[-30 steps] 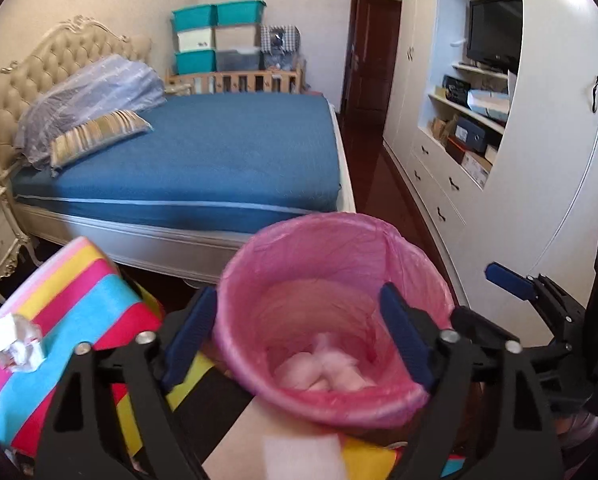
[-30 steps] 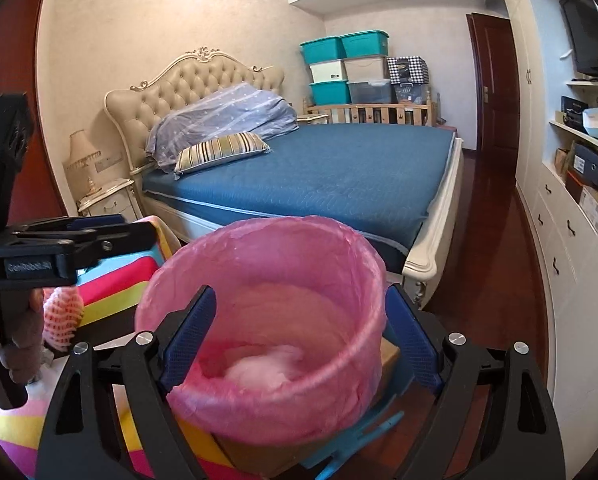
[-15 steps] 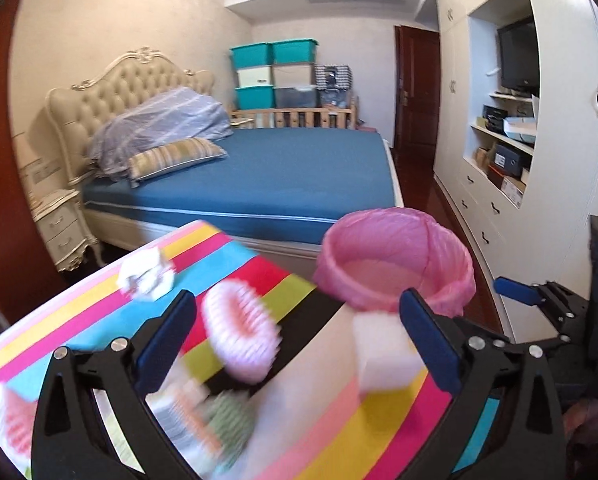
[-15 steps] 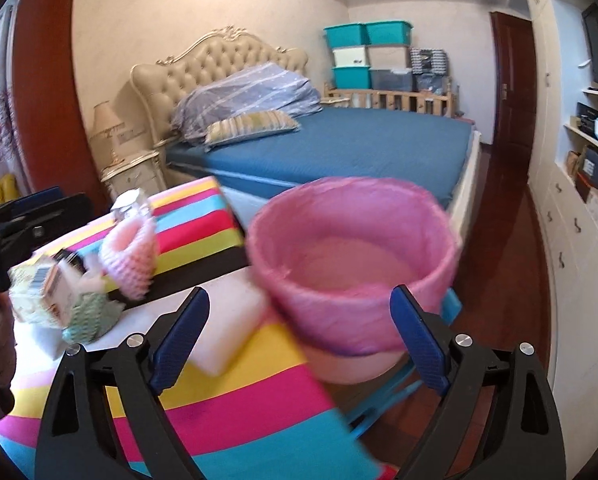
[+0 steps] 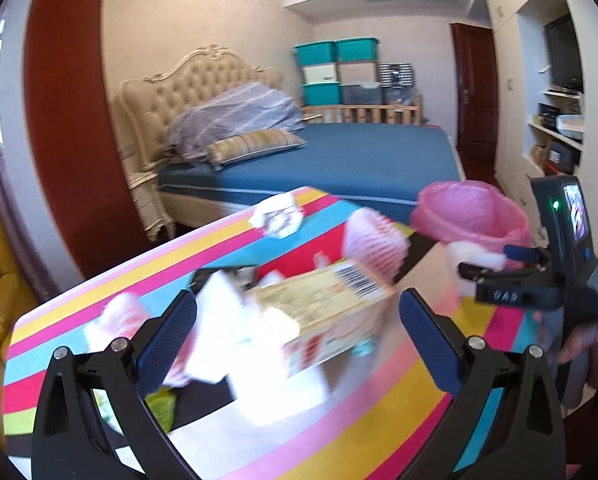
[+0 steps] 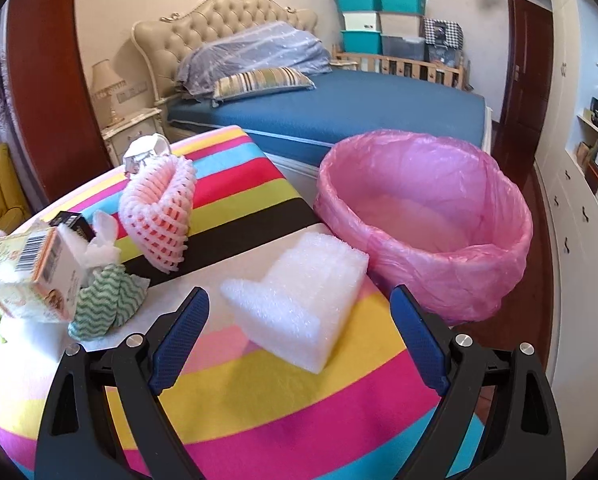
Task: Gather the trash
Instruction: 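Move both tools back over the table toward the remaining trash, then grasp the green-yellow plastic bag with the left tool while the right tool grasps a white foam block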
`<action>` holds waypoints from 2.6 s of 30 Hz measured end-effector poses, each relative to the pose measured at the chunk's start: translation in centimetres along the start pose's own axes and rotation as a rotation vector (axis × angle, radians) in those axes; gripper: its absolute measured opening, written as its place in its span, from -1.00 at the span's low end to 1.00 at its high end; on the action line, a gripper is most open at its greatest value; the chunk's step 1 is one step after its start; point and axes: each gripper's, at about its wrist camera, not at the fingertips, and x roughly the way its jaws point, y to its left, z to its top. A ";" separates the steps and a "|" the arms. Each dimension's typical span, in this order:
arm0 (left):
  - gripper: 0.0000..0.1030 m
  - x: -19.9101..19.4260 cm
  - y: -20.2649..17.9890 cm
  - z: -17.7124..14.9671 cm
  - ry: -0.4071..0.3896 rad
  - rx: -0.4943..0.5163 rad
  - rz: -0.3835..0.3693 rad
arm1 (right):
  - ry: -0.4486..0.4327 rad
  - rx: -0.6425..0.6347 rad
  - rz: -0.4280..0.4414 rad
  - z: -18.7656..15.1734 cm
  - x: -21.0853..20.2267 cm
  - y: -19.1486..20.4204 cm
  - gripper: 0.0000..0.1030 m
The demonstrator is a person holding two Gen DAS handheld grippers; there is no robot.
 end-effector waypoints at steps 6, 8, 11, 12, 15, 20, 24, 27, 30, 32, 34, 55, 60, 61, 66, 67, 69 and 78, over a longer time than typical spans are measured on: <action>0.91 -0.8 3.5 -2.2 0.035 -0.053 0.080 | 0.054 -0.019 -0.044 0.1 1.8 1.3 0.67; 0.91 -1.1 4.4 -2.6 0.040 -0.069 0.097 | 0.068 -0.025 -0.064 0.2 2.2 1.6 0.67; 0.91 -1.5 6.4 -3.7 0.058 -0.094 0.126 | 0.079 -0.020 -0.075 0.4 2.7 1.7 0.67; 0.91 -1.5 7.2 -4.1 0.065 -0.111 0.137 | 0.085 -0.021 -0.081 0.5 2.9 1.8 0.67; 0.91 -1.5 8.8 -4.8 0.083 -0.149 0.153 | 0.100 -0.028 -0.095 0.6 3.3 2.2 0.67; 0.91 -1.3 10.7 -5.9 0.119 -0.196 0.146 | 0.094 -0.037 -0.127 0.8 3.4 2.4 0.39; 0.91 -0.8 11.9 -7.0 0.156 -0.236 0.148 | 0.068 -0.032 -0.086 0.6 2.6 2.7 0.13; 0.91 -0.5 13.1 -7.8 0.186 -0.269 0.156 | 0.036 -0.077 -0.059 0.1 1.6 4.1 0.11; 0.91 -0.5 13.9 -8.5 0.199 -0.290 0.178 | 0.018 -0.109 -0.013 -0.3 0.4 5.8 0.11; 0.91 -0.5 14.8 -9.1 0.209 -0.305 0.198 | 0.011 -0.142 0.023 -0.7 -0.4 7.1 0.11; 0.91 -0.5 15.6 -9.7 0.223 -0.324 0.216 | 0.007 -0.161 0.045 -1.0 -1.0 8.3 0.11; 0.04 5.2 15.3 -8.9 0.296 -0.229 0.225 | 0.000 -0.198 0.190 -3.9 -4.2 12.0 0.11; -0.08 3.2 14.7 -9.2 0.270 -0.219 0.240 | -0.010 -0.206 0.209 -4.2 -4.6 12.4 0.11; -0.08 2.9 14.7 -9.3 0.268 -0.223 0.243 | -0.014 -0.209 0.214 -4.3 -4.7 12.6 0.11; -0.09 0.6 14.6 -9.3 0.227 -0.235 0.290 | -0.032 -0.218 0.228 -4.5 -5.3 12.8 0.11; -0.09 0.0 14.5 -9.2 0.214 -0.233 0.298 | -0.033 -0.218 0.231 -4.5 -5.4 12.8 0.11; -0.09 -1.1 14.4 -9.0 0.187 -0.232 0.310 | -0.040 -0.210 0.238 -4.6 -5.7 12.6 0.11; -0.09 -4.4 12.5 -6.8 0.076 -0.175 0.322 | -0.099 -0.186 0.248 -4.6 -7.7 11.3 0.11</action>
